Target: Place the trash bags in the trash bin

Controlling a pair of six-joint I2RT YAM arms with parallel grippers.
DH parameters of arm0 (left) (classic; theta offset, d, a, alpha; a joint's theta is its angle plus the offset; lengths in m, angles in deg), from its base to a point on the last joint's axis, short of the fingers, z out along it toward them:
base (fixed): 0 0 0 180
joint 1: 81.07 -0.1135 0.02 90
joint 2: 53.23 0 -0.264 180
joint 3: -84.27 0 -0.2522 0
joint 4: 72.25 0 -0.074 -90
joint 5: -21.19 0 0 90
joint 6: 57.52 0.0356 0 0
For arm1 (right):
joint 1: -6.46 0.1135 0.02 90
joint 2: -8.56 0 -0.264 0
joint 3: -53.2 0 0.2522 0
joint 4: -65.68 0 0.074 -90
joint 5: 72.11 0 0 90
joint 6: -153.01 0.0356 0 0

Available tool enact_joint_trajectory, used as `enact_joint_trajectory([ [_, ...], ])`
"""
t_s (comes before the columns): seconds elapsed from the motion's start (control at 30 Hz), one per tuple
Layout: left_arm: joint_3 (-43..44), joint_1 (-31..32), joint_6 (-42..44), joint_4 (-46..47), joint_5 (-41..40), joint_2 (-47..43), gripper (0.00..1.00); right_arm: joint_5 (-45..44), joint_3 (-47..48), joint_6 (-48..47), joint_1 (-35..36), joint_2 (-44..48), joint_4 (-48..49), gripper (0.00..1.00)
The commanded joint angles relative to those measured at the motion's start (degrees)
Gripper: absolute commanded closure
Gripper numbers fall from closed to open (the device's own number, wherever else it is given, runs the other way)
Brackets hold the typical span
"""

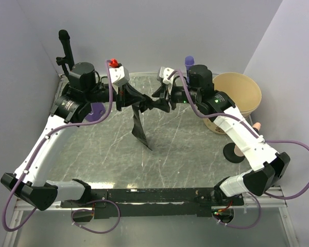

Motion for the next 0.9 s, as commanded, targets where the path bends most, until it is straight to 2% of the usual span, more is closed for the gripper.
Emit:
enact_joint_trajectory([
  [0.0,3.22,0.26,2.83,-1.17,3.07,0.15,0.99,8.16,0.00,-0.90,0.01,0.82,1.48,0.49],
  [0.27,9.89,0.26,4.77,-6.88,6.68,4.19,0.99,8.50,0.08,1.12,0.01,-0.50,6.74,0.48],
  [0.43,11.31,0.26,6.17,-8.03,6.50,5.51,0.99,17.81,-1.49,9.19,-0.43,-0.59,10.95,0.70],
  [0.53,9.56,-0.09,5.48,-4.80,4.40,6.22,0.99,21.69,-3.25,14.81,-0.78,1.25,13.51,0.96],
  [0.57,8.95,-0.53,4.86,-3.82,3.87,6.57,0.99,23.01,-4.12,17.53,-1.39,2.13,14.91,1.00],
  [0.63,8.24,-0.88,3.54,0.39,-1.73,8.32,0.99,25.64,-6.76,27.52,-3.84,3.97,19.82,1.00],
  [0.67,8.58,-1.14,3.36,1.71,-4.28,9.63,0.91,26.09,-7.38,31.84,-5.16,4.07,21.41,1.00],
  [0.7,9.28,-1.15,1.71,4.33,-9.44,10.95,0.69,27.05,-7.99,36.85,-6.83,3.98,23.60,1.00],
  [0.77,13.13,-1.23,-1.72,8.65,-20.16,14.37,0.43,24.88,-9.49,45.82,-10.35,3.89,27.21,1.00],
  [0.87,23.67,-1.24,-4.10,11.38,-33.63,19.39,0.36,13.47,-10.81,54.98,-15.71,3.98,24.00,1.00],
])
